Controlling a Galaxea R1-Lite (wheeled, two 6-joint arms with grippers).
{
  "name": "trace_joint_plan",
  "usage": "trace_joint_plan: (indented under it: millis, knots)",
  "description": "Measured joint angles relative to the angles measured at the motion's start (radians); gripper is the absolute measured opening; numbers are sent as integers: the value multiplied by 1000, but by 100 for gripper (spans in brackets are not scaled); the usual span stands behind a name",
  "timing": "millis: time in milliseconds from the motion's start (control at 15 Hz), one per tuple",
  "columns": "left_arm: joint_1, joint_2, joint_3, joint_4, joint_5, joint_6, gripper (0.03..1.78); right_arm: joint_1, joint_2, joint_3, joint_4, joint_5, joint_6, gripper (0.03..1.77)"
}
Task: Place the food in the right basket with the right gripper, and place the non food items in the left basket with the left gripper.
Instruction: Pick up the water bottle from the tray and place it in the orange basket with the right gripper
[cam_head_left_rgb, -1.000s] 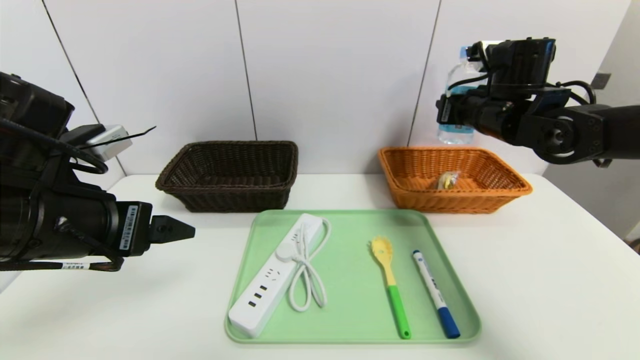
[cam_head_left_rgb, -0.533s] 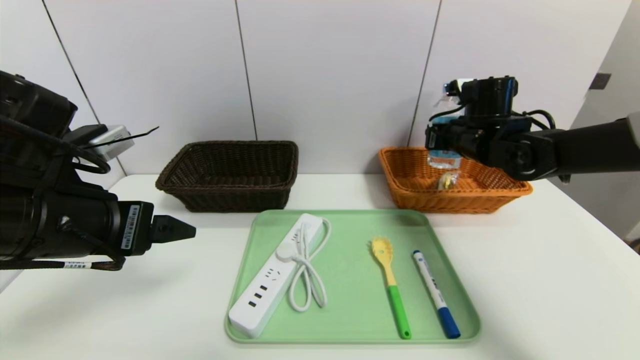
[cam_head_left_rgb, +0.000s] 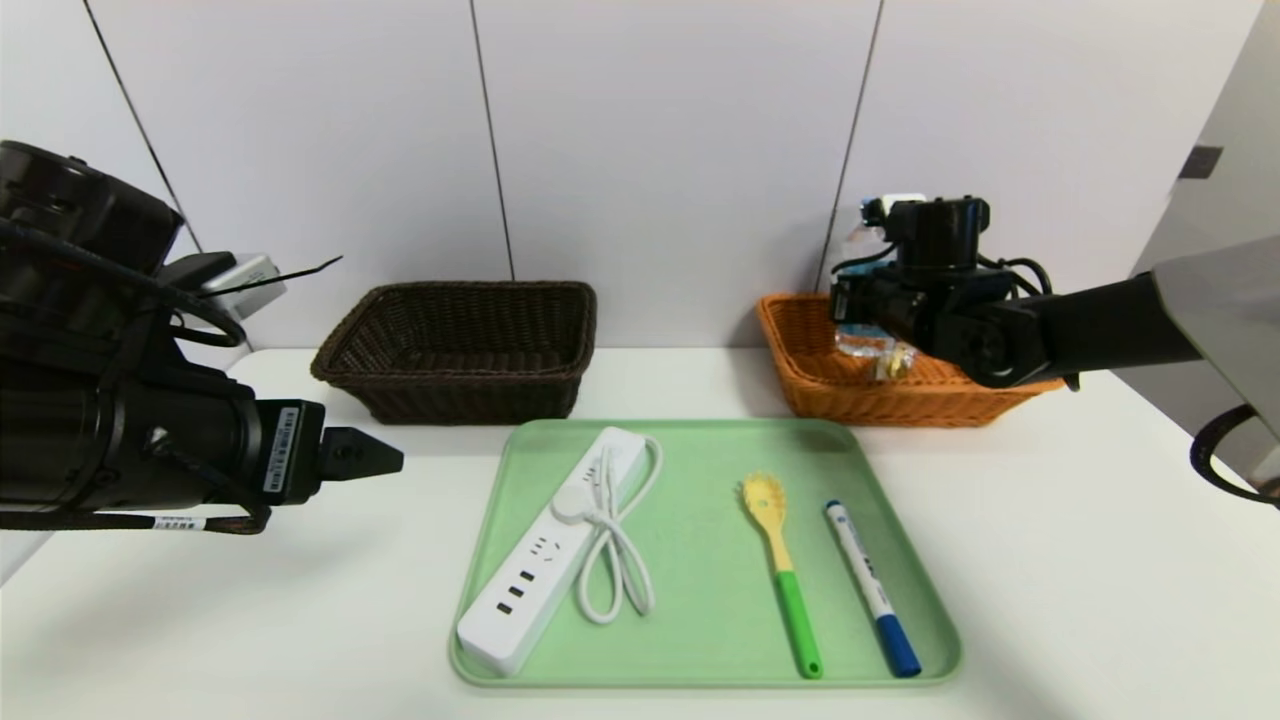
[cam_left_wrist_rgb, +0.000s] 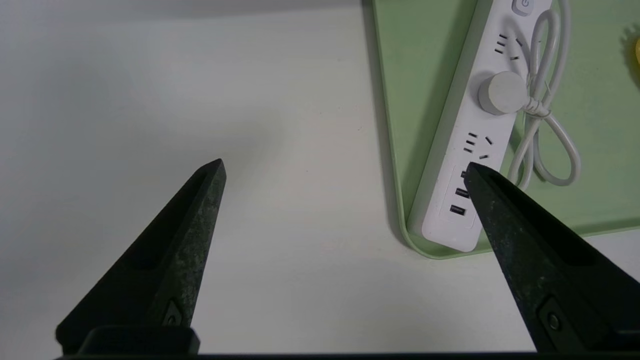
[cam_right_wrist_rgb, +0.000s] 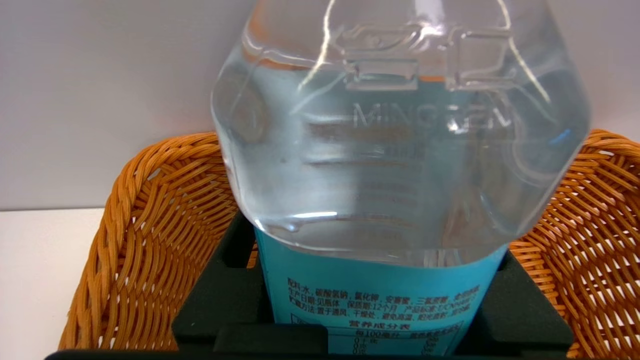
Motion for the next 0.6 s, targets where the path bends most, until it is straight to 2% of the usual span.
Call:
trace_joint_plan:
  millis: [600]
  knots:
    - [0,24,5,-2,-1,3,169,17,100,-66,-6,-9,4,86]
